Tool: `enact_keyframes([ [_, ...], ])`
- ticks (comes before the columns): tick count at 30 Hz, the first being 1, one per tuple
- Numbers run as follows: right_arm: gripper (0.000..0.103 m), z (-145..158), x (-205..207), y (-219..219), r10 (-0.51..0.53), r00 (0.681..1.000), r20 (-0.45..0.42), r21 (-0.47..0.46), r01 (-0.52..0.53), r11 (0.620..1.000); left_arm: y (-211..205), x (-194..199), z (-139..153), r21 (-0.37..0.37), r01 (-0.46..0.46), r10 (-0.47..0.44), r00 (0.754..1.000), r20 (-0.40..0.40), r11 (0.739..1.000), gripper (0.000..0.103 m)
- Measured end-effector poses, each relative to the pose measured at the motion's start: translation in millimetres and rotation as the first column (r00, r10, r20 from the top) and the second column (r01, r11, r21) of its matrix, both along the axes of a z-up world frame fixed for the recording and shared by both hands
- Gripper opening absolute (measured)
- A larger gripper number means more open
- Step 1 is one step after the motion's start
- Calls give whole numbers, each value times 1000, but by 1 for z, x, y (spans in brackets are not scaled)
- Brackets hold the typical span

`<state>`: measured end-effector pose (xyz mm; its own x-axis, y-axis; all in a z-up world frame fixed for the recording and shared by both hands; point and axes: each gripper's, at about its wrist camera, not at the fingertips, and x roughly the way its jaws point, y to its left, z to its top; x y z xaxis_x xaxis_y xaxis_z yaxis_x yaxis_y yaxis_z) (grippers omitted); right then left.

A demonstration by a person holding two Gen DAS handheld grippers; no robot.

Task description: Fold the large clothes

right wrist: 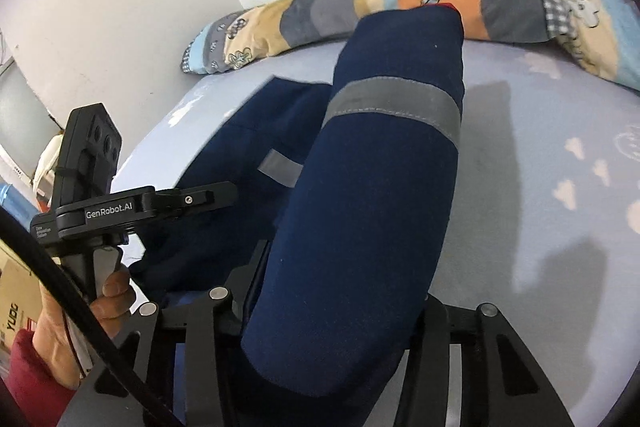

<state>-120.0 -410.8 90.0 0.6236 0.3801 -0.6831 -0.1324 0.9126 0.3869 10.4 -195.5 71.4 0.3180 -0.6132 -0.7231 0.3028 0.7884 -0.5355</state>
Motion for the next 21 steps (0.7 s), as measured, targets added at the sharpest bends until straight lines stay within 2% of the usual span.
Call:
enact_keyframes([
  [3,50,7,-30,-12,-1,1000,-13,-12,1,1000,-18,-33,11,11,41,-41,999,24,999,53],
  [6,50,7,-68,-35,-21,999,-31,-8,20,1000,-32,-66,7,7,63,-63,998,-6,998,53],
  [9,50,-1,-105,-55,-35,996,-86,-13,34,999,-55,-104,6,124,111,-113,994,9,986,53],
  [11,51,-17,-123,-66,-35,987,-157,7,36,999,-60,-120,8,151,118,-124,992,32,982,54],
  [12,54,-28,-128,-73,-43,978,-202,33,51,998,-62,-125,9,174,105,-114,993,43,979,57],
  [13,57,-40,-130,-81,-60,966,-251,68,79,995,-62,-128,9,204,76,-88,995,51,976,69],
  [14,62,-51,-131,-91,-81,947,-311,103,119,988,-59,-131,9,227,45,-61,996,63,973,73],
  [15,64,-54,-131,-99,-105,938,-331,114,150,982,-57,-131,12,237,6,-27,996,85,971,73],
  [19,65,-33,-132,-109,-168,942,-291,45,189,981,-44,-142,32,252,-91,41,980,197,964,73],
  [21,69,-19,-137,-112,-238,937,-254,-35,237,971,-44,-139,40,274,-129,56,964,260,953,75],
])
